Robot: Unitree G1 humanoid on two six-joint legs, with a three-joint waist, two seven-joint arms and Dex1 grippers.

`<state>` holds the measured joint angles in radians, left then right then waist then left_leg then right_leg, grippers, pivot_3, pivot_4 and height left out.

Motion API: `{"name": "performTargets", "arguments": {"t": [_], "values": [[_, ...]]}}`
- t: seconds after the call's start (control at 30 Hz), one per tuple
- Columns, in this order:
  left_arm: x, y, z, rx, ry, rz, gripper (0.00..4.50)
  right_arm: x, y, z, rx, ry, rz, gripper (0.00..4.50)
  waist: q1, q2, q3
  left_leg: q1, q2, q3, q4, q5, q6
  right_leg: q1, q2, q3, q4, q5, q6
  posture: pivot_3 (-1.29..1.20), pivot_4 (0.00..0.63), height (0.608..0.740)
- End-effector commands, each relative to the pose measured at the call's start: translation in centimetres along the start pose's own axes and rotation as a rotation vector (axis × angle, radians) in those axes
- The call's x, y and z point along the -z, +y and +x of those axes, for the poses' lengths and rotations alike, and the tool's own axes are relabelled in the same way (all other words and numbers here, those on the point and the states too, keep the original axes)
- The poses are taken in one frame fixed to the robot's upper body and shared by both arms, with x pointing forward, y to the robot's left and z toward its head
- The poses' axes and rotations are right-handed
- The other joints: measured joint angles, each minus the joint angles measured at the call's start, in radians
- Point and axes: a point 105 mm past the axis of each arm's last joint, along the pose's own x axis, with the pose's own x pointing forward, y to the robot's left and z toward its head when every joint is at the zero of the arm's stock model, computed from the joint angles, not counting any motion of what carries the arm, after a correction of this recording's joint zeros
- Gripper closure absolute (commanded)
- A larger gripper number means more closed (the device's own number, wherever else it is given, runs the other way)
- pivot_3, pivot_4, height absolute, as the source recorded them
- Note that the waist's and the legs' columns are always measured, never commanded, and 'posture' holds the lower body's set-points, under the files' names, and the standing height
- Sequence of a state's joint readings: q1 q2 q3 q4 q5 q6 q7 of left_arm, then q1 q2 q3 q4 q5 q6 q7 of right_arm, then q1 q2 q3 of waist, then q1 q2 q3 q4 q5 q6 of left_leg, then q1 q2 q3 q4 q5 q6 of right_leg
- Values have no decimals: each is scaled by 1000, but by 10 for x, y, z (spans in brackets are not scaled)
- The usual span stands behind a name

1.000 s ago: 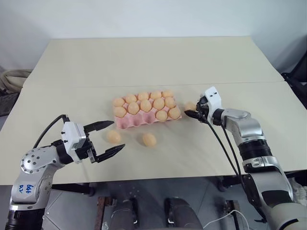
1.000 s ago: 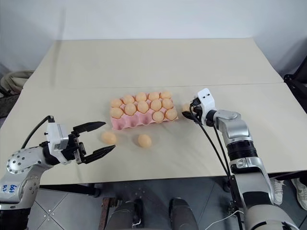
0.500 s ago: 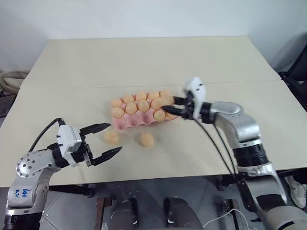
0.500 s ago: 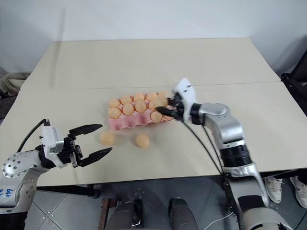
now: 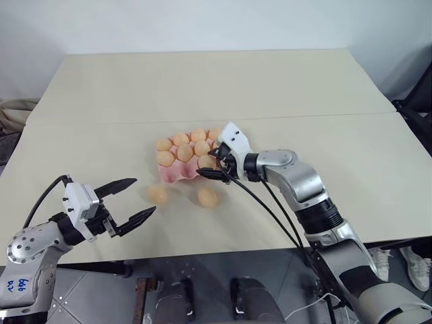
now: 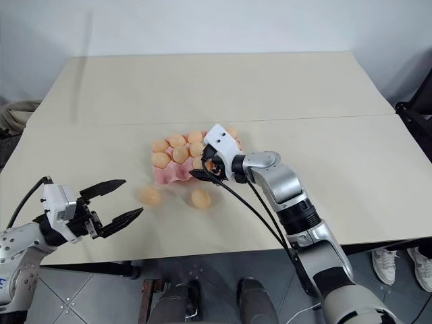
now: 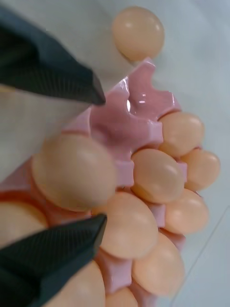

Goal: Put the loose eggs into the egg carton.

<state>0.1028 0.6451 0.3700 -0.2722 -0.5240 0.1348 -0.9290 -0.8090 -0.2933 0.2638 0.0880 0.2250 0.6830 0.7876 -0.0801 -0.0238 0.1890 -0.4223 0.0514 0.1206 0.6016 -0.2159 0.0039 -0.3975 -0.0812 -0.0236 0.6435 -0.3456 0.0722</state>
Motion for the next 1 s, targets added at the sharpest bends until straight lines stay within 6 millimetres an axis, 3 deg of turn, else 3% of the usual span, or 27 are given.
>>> {"name": "performTargets", "arguments": {"t": [0.03, 0.3, 0.47, 0.67, 0.9, 1.0], "values": [[-14, -5, 6, 48, -33, 45, 0, -23, 6, -29, -42, -125, -69, 26, 4, 0, 0, 0, 0, 0, 0, 0, 0, 0, 0, 0, 0, 0, 0, 0, 150, 740], [-15, -5, 16, 140, -19, 76, 0, 11, 5, -131, 14, -211, -144, 26, 29, 0, 0, 0, -1, 0, -2, 1, 4, 3, 1, -1, -7, 0, 1, 0, 150, 740], [-13, 3, 13, 159, 0, 73, 0, 37, 18, -191, 90, -206, -128, 26, 30, 0, 0, 3, 0, 0, -2, 2, 5, 5, 2, -1, -6, 0, 1, 0, 150, 740], [-13, 3, 21, 215, -1, 88, 0, 64, 30, -213, 132, -122, -117, 26, 27, 0, 0, 6, 1, 1, 0, 2, 3, 8, 3, 1, -4, 1, 1, 0, 150, 740], [-10, 3, 17, 269, 43, 98, 0, 60, 30, -221, 150, -149, -164, 26, 28, -1, 0, 16, 1, 2, -2, 0, 1, 17, 2, 3, -6, 0, 0, 0, 150, 740], [-5, 1, 14, 300, 75, 91, 0, 47, 35, -228, 148, -230, -194, 26, 32, -1, 0, 16, 0, 2, -4, 0, 0, 16, 2, 3, -7, -1, -2, 0, 150, 740]]}}
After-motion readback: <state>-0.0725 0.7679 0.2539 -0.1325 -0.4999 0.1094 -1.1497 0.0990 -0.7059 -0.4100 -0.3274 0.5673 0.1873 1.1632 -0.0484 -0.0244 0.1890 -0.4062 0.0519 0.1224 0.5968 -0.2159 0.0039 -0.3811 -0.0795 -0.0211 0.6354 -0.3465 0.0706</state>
